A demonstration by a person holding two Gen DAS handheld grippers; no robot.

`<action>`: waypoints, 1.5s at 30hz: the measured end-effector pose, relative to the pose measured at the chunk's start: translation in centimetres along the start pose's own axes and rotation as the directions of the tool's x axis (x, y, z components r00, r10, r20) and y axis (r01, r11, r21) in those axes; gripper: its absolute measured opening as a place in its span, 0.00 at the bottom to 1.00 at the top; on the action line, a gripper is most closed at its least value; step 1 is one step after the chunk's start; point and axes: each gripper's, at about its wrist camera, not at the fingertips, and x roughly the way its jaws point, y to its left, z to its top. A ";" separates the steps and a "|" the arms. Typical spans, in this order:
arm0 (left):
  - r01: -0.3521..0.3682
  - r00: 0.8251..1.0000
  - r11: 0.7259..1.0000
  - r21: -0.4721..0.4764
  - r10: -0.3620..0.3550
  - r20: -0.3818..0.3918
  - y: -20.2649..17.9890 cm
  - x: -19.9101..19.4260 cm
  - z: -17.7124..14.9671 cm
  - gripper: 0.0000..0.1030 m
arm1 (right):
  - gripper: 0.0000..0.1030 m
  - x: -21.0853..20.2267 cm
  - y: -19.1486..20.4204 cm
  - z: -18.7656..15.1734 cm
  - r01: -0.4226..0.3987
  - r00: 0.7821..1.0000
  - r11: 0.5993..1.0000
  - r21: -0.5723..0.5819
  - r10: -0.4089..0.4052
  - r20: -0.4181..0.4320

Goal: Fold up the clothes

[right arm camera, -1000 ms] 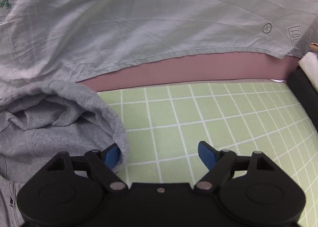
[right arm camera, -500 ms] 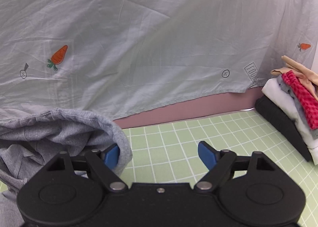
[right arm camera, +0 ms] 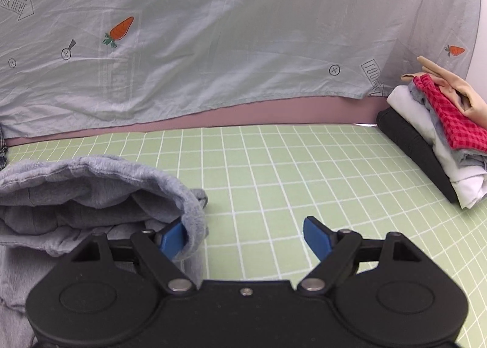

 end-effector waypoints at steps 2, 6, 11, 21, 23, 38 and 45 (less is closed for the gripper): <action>0.025 1.000 1.000 0.016 -0.025 -0.009 -0.3 -0.3 -0.3 1.00 | 0.80 -0.2 0.2 -0.6 -0.017 1.000 1.000 -0.005 0.017 -0.016; 0.107 0.994 0.994 0.001 -0.107 0.004 -0.3 -1.4 -0.2 1.00 | 0.80 -0.8 0.7 -0.8 -0.046 0.999 0.999 -0.007 0.046 -0.019; 0.176 0.983 0.984 -0.028 -0.174 0.050 -0.2 -2.5 0.5 1.00 | 0.81 -1.0 1.3 -0.7 -0.068 0.998 0.998 -0.013 0.067 -0.015; 0.054 0.992 0.997 0.059 -0.047 -0.115 -0.3 2.5 -1.7 1.00 | 0.81 1.4 0.8 -1.3 -0.042 0.994 0.999 -0.009 0.041 -0.100; 0.051 0.988 0.995 0.081 -0.038 -0.151 -0.1 3.7 -2.2 1.00 | 0.81 2.1 0.8 -1.5 -0.040 0.991 0.999 -0.009 0.039 -0.131; 0.088 0.991 0.996 -0.018 -0.089 -0.102 1.9 -1.1 -2.3 1.00 | 0.86 -1.5 0.5 -1.5 -0.051 0.996 0.999 -0.009 0.050 -0.072; 0.074 0.986 0.997 -0.024 -0.076 -0.147 3.8 -5.4 -7.0 1.00 | 0.99 -6.2 -0.5 -4.7 -0.066 0.994 0.998 -0.012 0.065 -0.089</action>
